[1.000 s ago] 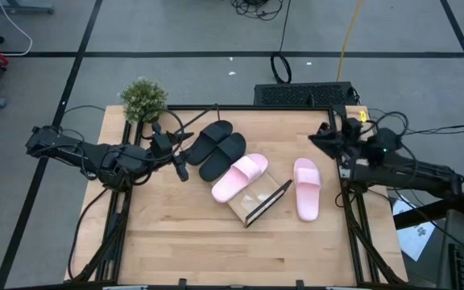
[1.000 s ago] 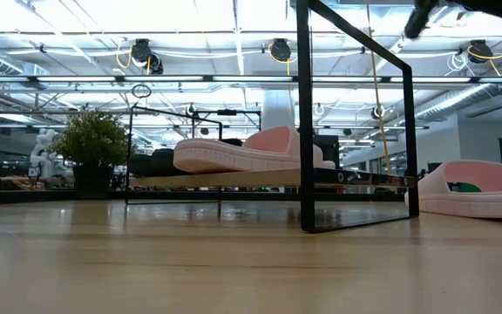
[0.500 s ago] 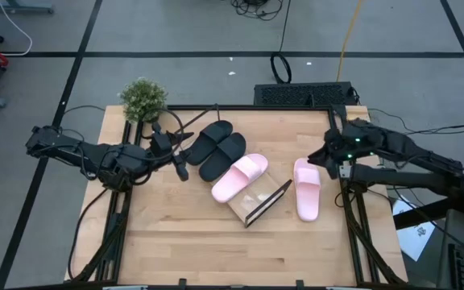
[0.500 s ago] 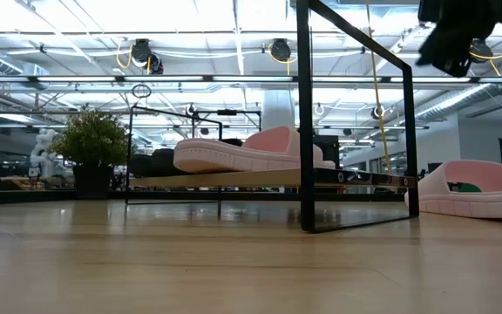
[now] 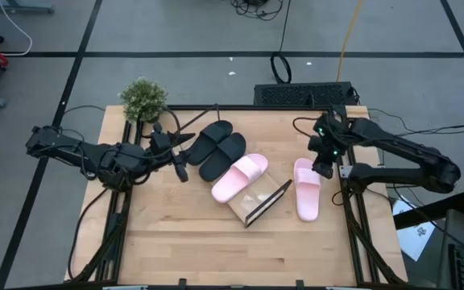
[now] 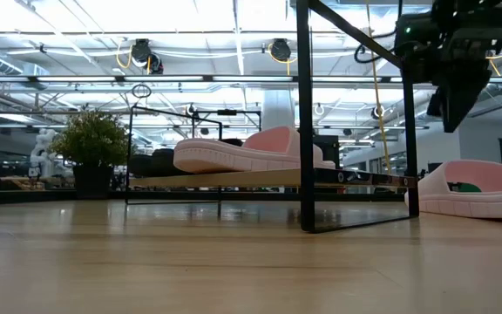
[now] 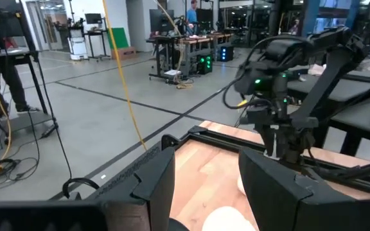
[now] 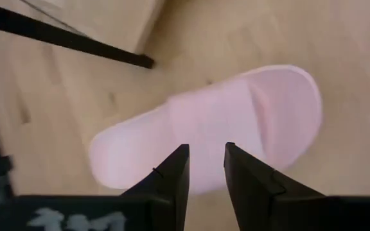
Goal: Pick and place slides into the shelf
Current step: Put the pink slipper on the shelf
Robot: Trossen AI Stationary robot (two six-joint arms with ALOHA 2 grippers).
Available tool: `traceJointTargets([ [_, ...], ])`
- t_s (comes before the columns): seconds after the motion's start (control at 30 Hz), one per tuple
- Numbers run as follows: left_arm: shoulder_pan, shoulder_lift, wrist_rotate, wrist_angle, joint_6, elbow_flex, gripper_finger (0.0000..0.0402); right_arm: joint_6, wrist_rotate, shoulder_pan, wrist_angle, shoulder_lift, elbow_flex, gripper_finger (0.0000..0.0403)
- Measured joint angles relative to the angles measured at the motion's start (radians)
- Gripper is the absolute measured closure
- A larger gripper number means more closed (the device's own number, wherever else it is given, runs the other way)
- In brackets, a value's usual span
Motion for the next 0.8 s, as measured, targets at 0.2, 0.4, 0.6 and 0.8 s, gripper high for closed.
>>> traceJointTargets([
  [0.2, 0.0, 0.0, 0.0, -0.001, -0.008, 0.0, 0.0224, -0.145, -0.034, -0.13, -0.004, 0.06, 0.0, 0.0316],
  [0.4, 0.0, 0.0, 0.0, -0.002, -0.009, 0.0, 0.0224, -0.258, -0.035, -0.24, -0.005, 0.13, 0.0, 0.0316],
  [0.6, 0.0, 0.0, 0.0, -0.002, -0.02, 0.0, 0.0224, -0.327, -0.093, -0.254, -0.026, 0.233, 0.0, 0.0316],
  [0.8, 0.0, 0.0, 0.0, -0.002, -0.022, 0.0, 0.0224, -0.376, -0.146, -0.256, -0.057, 0.315, 0.0, 0.0316],
])
